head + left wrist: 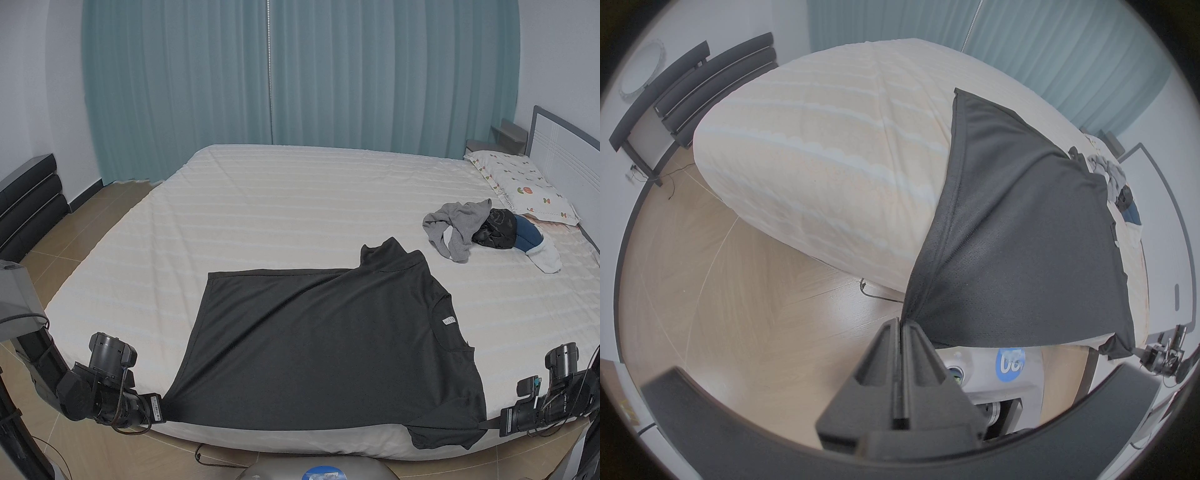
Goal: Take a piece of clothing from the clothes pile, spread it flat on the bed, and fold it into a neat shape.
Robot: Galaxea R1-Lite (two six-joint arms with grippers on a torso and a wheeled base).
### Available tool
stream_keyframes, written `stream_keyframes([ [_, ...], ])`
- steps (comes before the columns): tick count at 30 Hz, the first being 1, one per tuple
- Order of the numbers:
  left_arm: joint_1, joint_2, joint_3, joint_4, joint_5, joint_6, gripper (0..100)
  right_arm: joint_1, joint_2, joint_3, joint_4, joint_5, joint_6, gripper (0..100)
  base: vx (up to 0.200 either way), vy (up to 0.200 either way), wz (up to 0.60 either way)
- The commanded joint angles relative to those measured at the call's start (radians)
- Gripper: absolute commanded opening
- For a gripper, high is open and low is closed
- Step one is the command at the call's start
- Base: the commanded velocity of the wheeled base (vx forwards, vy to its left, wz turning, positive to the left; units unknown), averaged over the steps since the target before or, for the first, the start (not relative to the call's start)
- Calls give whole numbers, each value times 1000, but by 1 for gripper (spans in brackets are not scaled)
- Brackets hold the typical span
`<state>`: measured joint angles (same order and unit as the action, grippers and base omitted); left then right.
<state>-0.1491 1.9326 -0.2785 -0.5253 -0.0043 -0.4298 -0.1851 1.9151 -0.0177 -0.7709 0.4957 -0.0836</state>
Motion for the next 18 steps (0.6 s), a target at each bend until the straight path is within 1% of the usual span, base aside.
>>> stream_keyframes([
  [1, -43, 2, 12, -4, 1, -3, 0, -14, -47, 18, 27, -6, -15, 0, 0, 0, 0],
  [8, -49, -1, 21, -1, 4, 0, 0, -14, -48, 18, 50, -8, -31, 0, 0, 0, 0],
  [14, -49, -53, 38, 10, 18, 0, 0, -16, -79, 18, 102, -8, -51, 0, 0, 0, 0],
  [18, -49, -52, 58, 10, 20, 40, 0, -16, -85, 18, 108, -8, -58, 0, 0, 0, 0],
])
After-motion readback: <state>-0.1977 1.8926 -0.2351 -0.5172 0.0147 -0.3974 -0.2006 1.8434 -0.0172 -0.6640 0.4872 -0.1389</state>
